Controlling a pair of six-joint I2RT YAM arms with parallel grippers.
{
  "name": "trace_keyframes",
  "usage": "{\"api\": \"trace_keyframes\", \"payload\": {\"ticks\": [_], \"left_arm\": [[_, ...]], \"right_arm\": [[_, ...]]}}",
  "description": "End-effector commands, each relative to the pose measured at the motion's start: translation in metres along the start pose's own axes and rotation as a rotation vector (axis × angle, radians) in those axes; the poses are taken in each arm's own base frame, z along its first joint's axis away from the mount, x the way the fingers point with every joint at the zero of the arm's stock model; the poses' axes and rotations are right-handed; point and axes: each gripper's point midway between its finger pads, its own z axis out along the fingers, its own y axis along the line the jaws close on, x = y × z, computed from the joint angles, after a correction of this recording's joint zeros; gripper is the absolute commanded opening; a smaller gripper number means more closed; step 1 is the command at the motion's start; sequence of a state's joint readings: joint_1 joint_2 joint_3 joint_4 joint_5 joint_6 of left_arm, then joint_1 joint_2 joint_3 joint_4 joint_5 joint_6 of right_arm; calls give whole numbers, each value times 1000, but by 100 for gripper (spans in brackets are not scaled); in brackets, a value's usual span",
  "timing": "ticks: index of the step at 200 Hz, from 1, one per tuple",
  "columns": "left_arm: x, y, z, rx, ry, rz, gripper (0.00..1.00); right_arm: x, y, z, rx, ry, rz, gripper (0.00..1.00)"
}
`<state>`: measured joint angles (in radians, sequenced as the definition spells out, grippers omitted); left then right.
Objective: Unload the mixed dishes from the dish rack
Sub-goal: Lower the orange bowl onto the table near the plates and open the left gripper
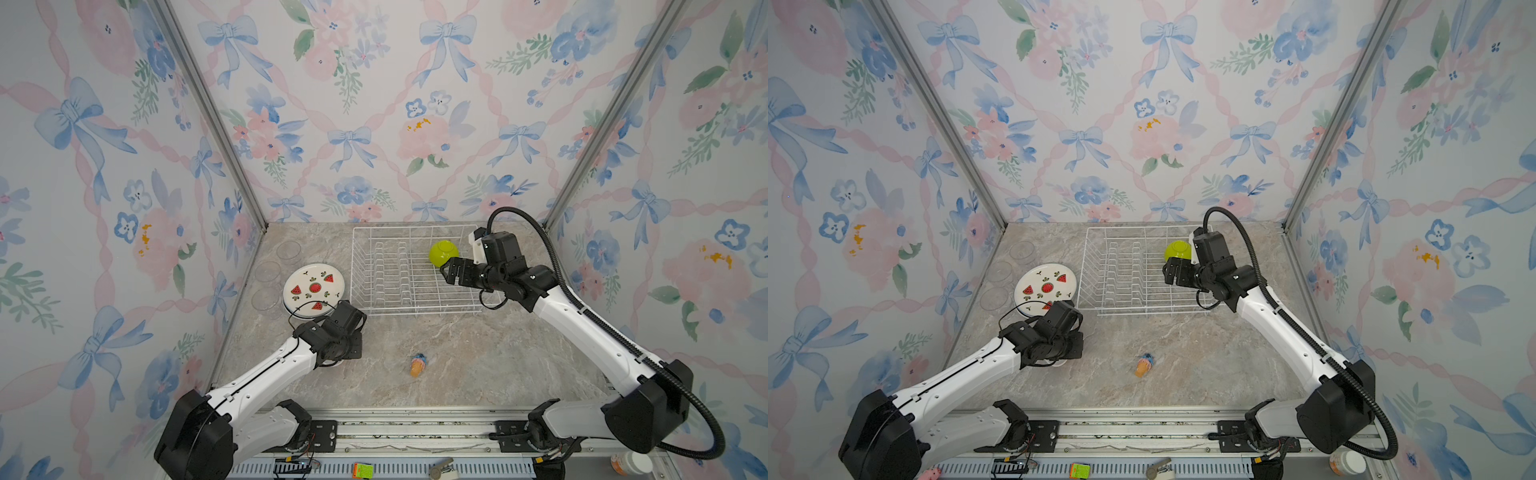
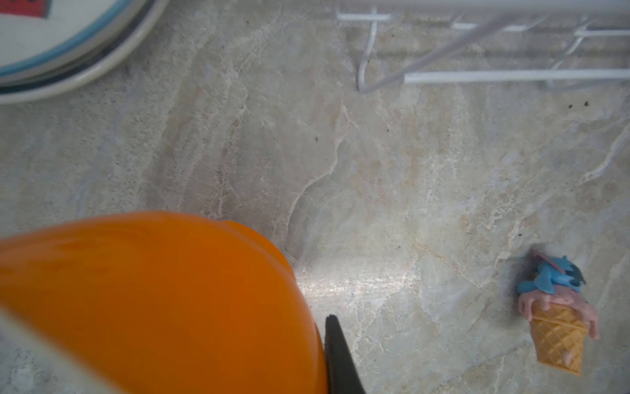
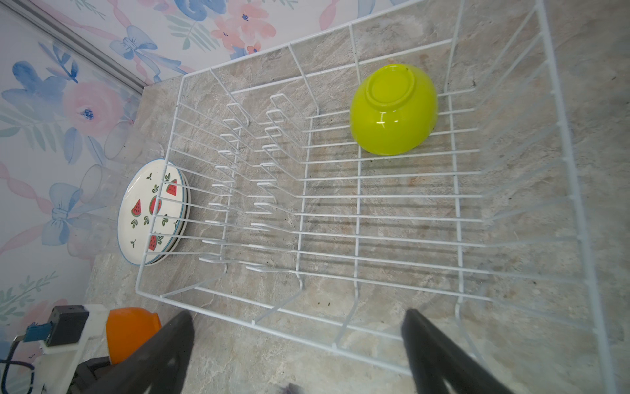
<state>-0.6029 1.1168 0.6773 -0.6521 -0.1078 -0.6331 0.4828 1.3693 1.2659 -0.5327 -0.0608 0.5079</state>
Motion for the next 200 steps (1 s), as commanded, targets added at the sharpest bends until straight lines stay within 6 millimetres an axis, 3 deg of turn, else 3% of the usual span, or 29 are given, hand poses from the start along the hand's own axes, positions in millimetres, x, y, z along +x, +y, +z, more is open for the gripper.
{"api": "trace_keyframes", "payload": {"ticks": [1, 42, 46, 87, 140, 200], "left_arm": [[-10, -2, 0, -21, -23, 7, 0], [-7, -1, 15, -66, 35, 27, 0], [-17, -7, 11, -52, 16, 26, 0], [-22, -14, 15, -60, 28, 54, 0], [-16, -15, 28, -75, 85, 83, 12], [-24, -22, 24, -66, 62, 91, 51]], "right_arm": [[1, -3, 5, -10, 7, -8, 97], [4, -12, 8, -3, 24, 5, 97], [4, -12, 8, -4, 23, 5, 97], [6, -17, 10, -2, 32, 13, 97], [7, -25, 10, 15, 39, 25, 97], [6, -33, 9, 27, 41, 34, 97]]}}
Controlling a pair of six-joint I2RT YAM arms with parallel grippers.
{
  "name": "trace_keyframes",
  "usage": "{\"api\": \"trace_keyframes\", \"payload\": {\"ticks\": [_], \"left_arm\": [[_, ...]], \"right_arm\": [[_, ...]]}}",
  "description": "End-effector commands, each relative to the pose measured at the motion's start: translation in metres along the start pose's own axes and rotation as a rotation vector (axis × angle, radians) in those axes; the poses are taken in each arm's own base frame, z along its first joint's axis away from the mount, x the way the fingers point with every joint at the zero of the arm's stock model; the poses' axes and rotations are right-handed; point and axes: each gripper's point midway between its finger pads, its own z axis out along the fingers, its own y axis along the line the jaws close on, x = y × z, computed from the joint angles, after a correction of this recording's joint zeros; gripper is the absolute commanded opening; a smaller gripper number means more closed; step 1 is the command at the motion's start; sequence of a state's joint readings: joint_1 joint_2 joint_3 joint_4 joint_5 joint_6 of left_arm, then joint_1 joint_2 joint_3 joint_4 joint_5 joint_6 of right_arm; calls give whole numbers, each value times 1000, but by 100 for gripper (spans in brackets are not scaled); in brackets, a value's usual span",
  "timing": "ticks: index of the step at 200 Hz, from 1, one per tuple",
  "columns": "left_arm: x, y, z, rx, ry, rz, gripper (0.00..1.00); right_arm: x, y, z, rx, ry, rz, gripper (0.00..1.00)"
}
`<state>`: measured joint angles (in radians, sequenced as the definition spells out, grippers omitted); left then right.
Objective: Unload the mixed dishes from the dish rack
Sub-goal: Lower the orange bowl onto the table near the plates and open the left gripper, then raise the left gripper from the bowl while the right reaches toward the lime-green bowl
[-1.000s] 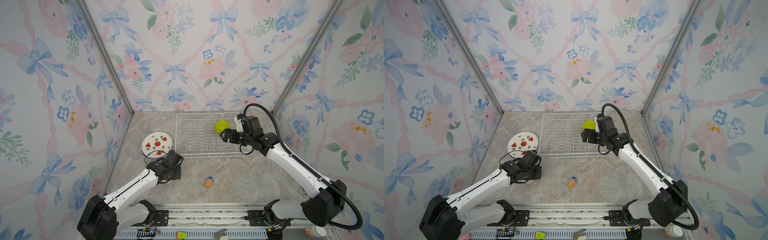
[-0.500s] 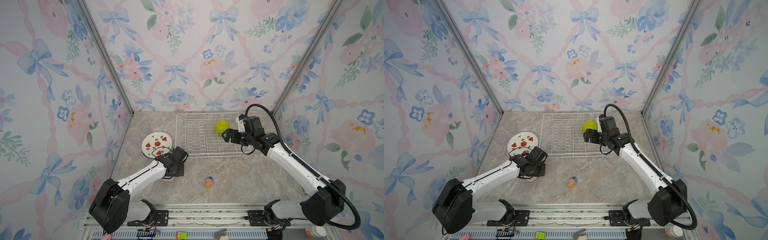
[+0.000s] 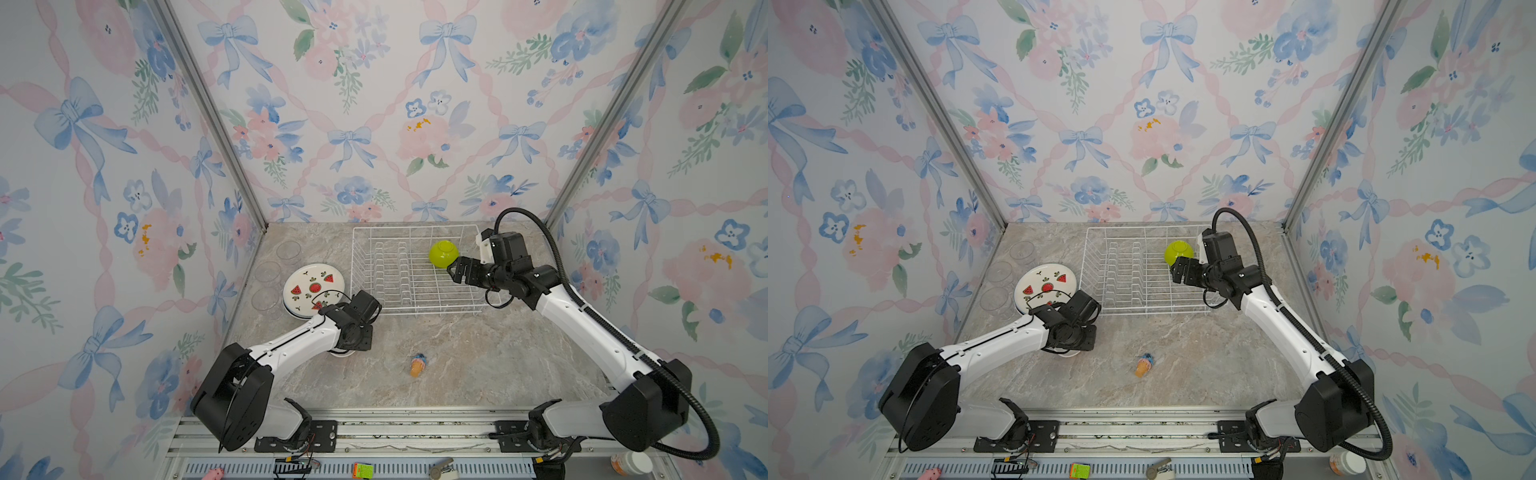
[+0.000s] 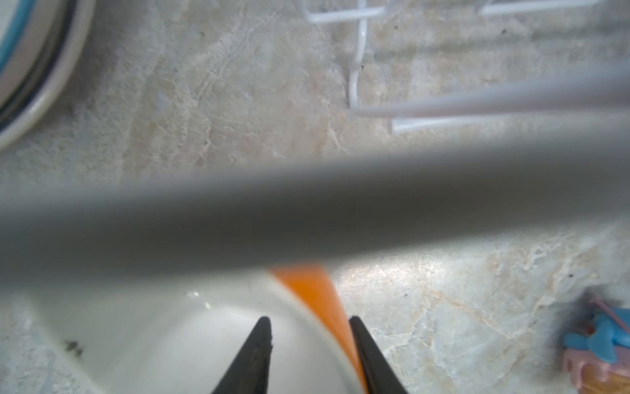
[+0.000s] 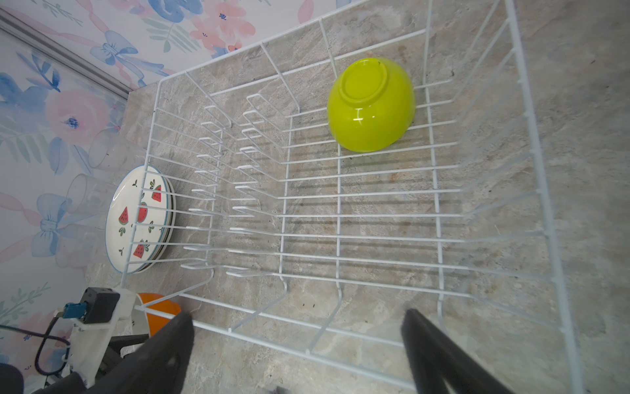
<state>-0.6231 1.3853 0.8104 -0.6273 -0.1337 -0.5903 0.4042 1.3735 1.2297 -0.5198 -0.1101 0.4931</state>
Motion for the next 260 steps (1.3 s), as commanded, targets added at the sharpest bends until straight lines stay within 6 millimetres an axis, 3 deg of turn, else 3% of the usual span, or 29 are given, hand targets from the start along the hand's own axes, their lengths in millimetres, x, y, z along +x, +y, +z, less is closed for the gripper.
{"api": "trace_keyframes", "payload": {"ticks": [1, 17, 57, 95, 153, 205, 260], "left_arm": [[-8, -5, -8, 6, -22, 15, 52], [-12, -9, -12, 20, -36, 16, 59], [-20, -23, -26, 83, -64, 42, 98], [-26, -32, -41, 130, -106, 62, 98], [-37, -27, -54, 107, -184, 75, 98], [-53, -48, -74, 210, -266, 72, 98], [-61, -54, -98, 261, -329, 69, 98]], "right_arm": [[6, -7, 3, 9, 25, -6, 97], [7, -8, 3, 10, 24, -8, 97], [11, -12, 5, 21, 25, 3, 97], [14, -11, 4, 6, -6, 43, 97], [22, -13, -1, 56, -29, 33, 97], [32, -10, -14, 73, -35, 23, 97], [35, -9, -15, 144, -63, -86, 97]]}}
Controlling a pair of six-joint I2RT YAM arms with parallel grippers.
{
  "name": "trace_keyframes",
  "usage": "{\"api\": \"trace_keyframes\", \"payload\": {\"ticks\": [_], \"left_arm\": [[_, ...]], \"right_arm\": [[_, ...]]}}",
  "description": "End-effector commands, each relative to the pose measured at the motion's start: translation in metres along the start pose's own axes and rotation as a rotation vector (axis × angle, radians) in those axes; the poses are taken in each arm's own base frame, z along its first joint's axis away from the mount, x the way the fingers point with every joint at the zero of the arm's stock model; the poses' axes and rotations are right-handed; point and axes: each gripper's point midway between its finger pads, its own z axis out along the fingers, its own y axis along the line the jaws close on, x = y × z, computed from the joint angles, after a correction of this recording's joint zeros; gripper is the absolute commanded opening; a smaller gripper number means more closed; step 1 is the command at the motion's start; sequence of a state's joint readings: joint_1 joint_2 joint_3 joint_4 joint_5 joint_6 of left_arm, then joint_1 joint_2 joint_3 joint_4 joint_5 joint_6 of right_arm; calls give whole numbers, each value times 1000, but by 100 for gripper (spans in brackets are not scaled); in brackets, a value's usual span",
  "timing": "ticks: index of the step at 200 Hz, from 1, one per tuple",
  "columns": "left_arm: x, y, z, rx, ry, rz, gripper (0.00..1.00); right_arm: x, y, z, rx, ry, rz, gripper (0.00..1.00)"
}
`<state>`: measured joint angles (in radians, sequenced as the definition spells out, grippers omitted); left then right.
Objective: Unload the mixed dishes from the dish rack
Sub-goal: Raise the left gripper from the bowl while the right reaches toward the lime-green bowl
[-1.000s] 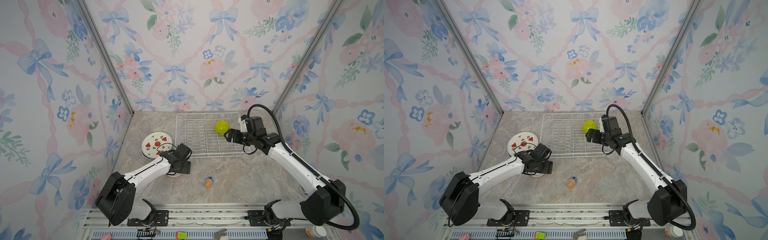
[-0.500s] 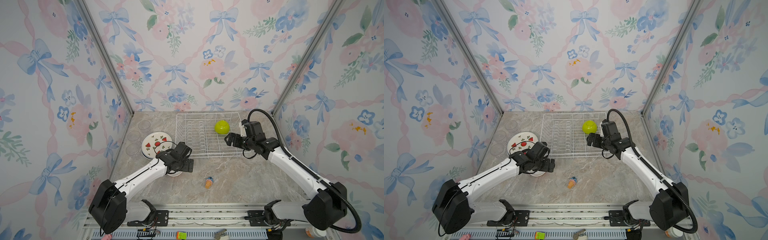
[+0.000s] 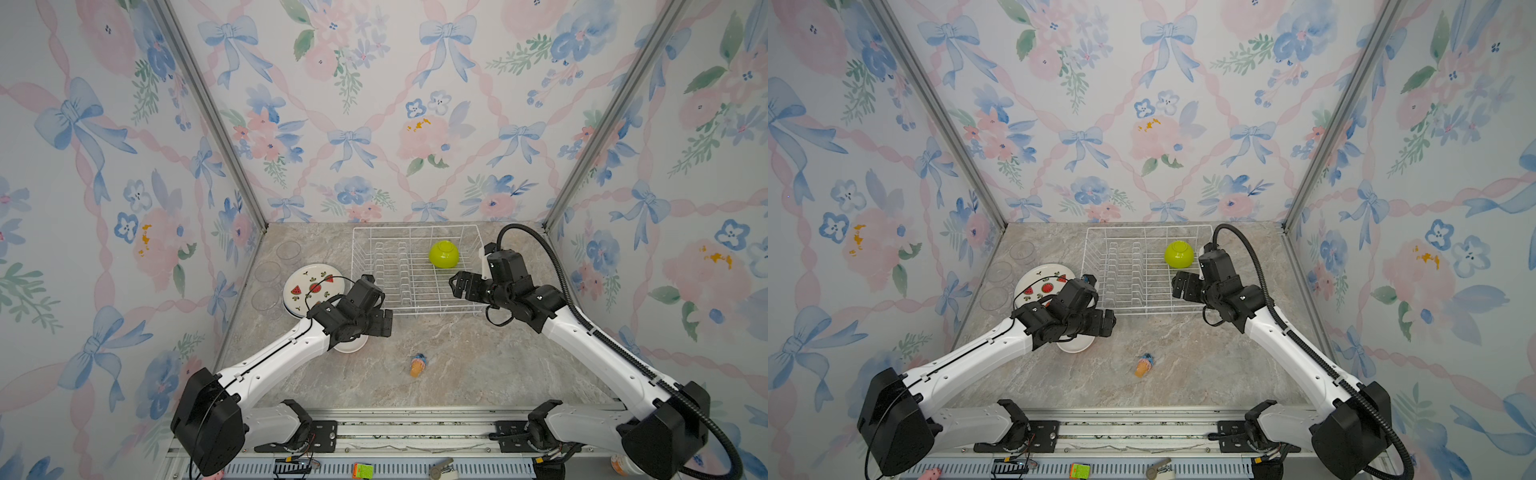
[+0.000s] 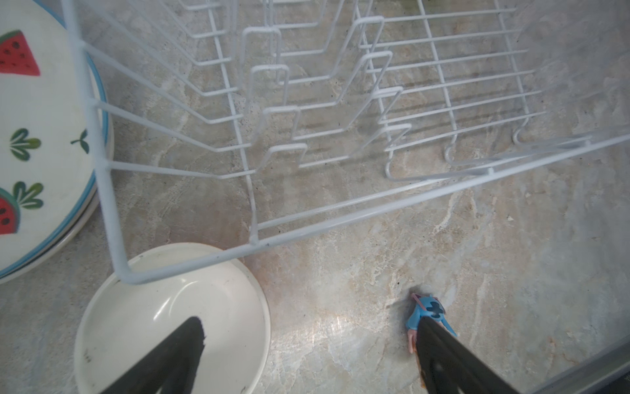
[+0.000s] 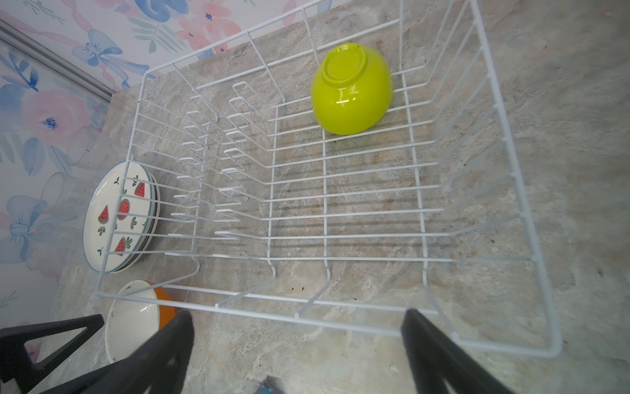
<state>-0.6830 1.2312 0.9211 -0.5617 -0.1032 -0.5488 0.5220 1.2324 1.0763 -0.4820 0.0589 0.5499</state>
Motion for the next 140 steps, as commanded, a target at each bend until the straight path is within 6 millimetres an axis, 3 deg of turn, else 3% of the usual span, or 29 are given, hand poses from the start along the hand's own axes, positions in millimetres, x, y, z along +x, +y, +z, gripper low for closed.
{"api": "trace_keyframes", "payload": {"ticks": [1, 49, 83, 121, 140], "left_arm": [[-14, -10, -19, 50, -68, 13, 98], [-37, -13, -48, 96, -207, -19, 98], [-56, -25, -55, 137, -262, -37, 98], [-66, -18, -51, 79, -290, -20, 98], [-69, -14, -48, 52, -297, -12, 98]], "right_arm": [[2, -10, 2, 87, -2, -69, 97], [-2, -7, 23, 139, 29, -138, 97], [-15, -5, 46, 185, 35, -249, 97], [-37, -14, 82, 310, 40, -406, 97], [-35, -15, 113, 335, 101, -471, 97]]}}
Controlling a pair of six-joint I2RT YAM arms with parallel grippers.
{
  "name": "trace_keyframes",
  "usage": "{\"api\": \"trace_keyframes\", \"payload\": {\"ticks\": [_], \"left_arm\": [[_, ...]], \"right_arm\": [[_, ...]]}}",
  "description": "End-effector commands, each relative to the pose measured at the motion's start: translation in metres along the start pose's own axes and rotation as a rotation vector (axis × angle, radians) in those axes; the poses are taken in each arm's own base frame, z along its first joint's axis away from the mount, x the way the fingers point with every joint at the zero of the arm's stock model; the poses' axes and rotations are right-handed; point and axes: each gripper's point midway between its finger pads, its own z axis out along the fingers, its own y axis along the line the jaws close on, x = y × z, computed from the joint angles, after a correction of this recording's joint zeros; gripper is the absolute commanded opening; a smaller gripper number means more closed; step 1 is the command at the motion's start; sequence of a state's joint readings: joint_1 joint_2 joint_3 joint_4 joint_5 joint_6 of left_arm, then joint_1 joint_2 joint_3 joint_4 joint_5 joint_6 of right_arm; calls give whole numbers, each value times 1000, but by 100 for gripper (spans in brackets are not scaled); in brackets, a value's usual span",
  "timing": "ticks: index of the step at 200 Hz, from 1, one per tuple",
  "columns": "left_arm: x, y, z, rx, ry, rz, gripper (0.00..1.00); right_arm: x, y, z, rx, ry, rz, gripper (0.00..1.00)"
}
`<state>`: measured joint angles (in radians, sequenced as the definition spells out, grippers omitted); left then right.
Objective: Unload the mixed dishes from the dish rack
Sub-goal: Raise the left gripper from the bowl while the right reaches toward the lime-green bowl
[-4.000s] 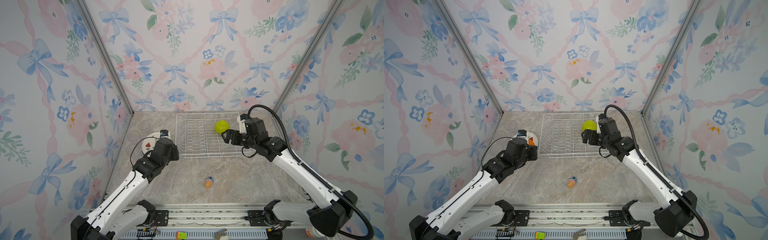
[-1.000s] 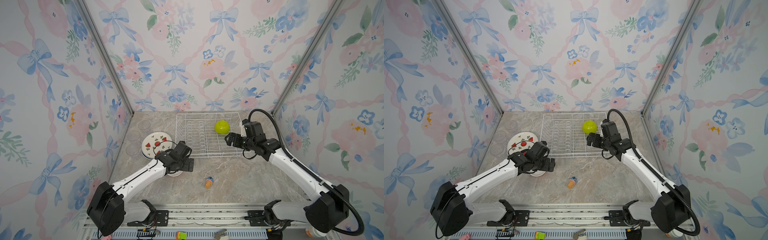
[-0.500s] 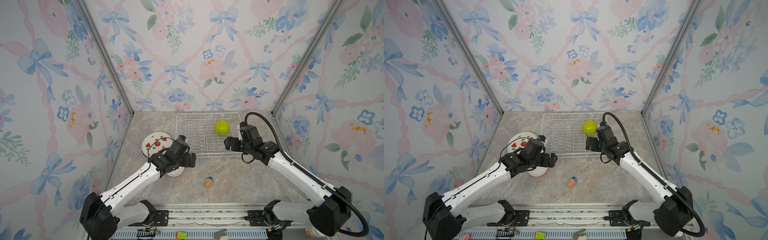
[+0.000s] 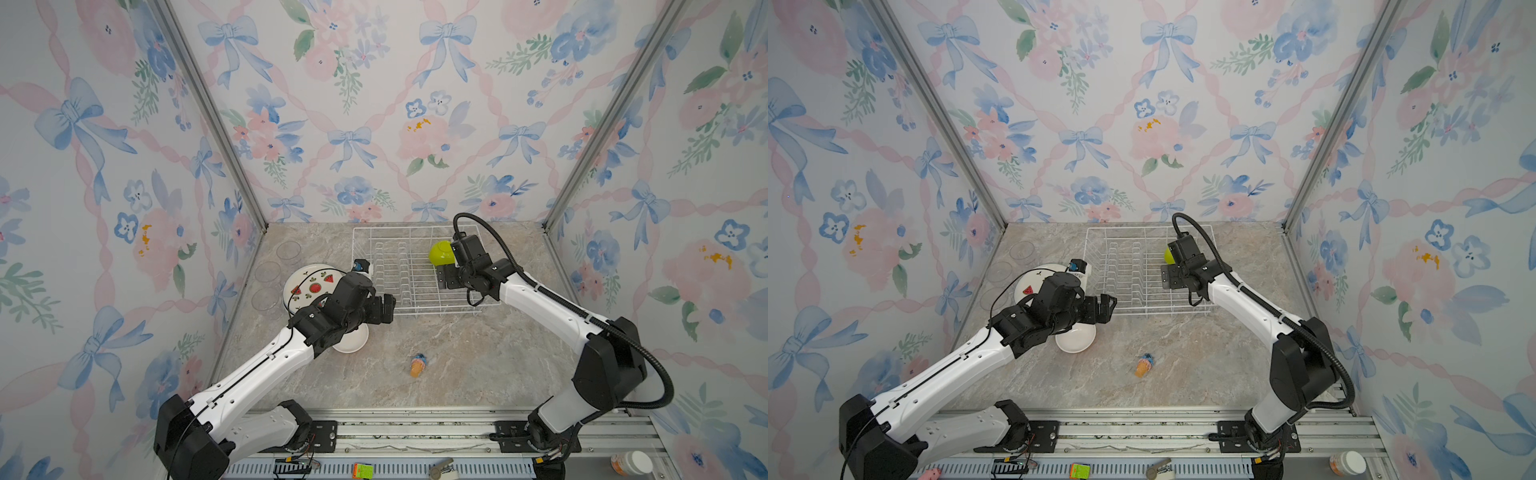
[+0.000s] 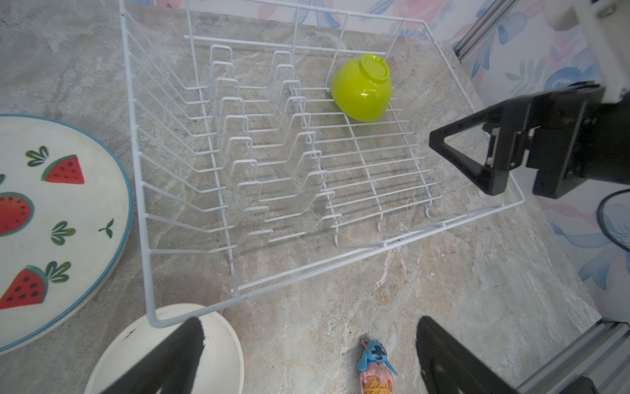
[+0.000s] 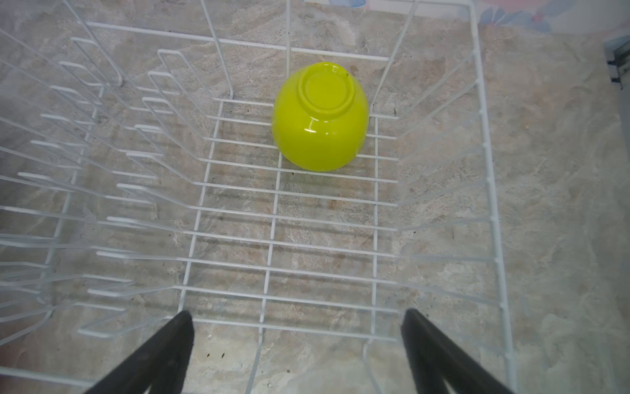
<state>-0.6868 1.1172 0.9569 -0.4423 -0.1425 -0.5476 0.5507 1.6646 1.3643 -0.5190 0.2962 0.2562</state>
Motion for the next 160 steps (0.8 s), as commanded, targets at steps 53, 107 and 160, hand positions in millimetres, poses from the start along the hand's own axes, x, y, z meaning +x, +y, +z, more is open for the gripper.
{"api": "trace_keyframes", "payload": {"ticks": [53, 107, 160], "left_arm": [[-20, 6, 3, -46, -68, 15, 98], [-19, 17, 6, -81, -90, 12, 98], [-14, 27, 17, -102, -86, 0, 98]], "right_arm": [[-31, 7, 67, 138, 48, -275, 97], [-45, 7, 99, 222, 51, -423, 97], [-46, 8, 127, 277, 58, -533, 97]]}}
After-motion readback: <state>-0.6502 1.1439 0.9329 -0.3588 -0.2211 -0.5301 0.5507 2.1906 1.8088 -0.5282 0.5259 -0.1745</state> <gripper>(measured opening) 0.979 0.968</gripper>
